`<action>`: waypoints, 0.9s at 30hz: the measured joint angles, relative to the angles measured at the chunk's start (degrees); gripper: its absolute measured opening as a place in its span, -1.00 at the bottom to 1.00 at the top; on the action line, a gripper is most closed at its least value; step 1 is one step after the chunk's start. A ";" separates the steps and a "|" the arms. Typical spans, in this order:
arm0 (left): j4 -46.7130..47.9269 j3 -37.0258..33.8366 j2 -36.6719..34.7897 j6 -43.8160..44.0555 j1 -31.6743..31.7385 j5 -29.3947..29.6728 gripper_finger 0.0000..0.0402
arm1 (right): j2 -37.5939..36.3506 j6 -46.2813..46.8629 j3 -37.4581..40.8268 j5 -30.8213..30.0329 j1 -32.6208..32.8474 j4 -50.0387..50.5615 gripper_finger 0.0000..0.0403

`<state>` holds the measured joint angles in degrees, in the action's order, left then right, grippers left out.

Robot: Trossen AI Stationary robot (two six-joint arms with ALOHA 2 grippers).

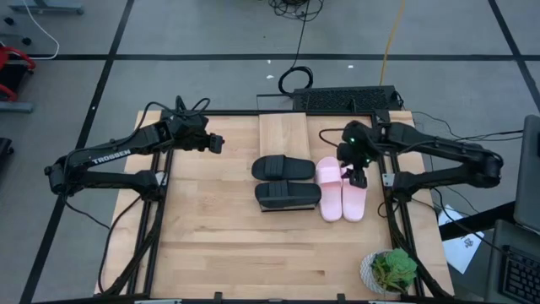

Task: Pick and place slides into the shelf
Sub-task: Put the left pink slide on the shelf

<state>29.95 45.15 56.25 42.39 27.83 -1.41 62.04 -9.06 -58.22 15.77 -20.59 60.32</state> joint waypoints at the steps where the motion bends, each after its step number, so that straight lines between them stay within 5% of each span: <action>1: -0.02 0.00 0.00 0.13 0.00 -0.02 -0.57 | 0.54 -0.97 0.00 0.44 -0.94 -0.32 -0.05; 14: -0.09 -0.02 0.00 1.61 -0.02 -0.55 -0.57 | 13.10 -13.02 0.00 15.71 -15.40 -1.82 -0.05; 27: -0.09 -0.02 0.00 1.21 -0.02 -0.59 -0.57 | 24.02 -18.66 0.00 20.55 -21.24 -3.92 -0.05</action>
<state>29.87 45.12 56.25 43.60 27.81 -2.00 86.06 -27.72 -58.22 36.32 -41.82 56.40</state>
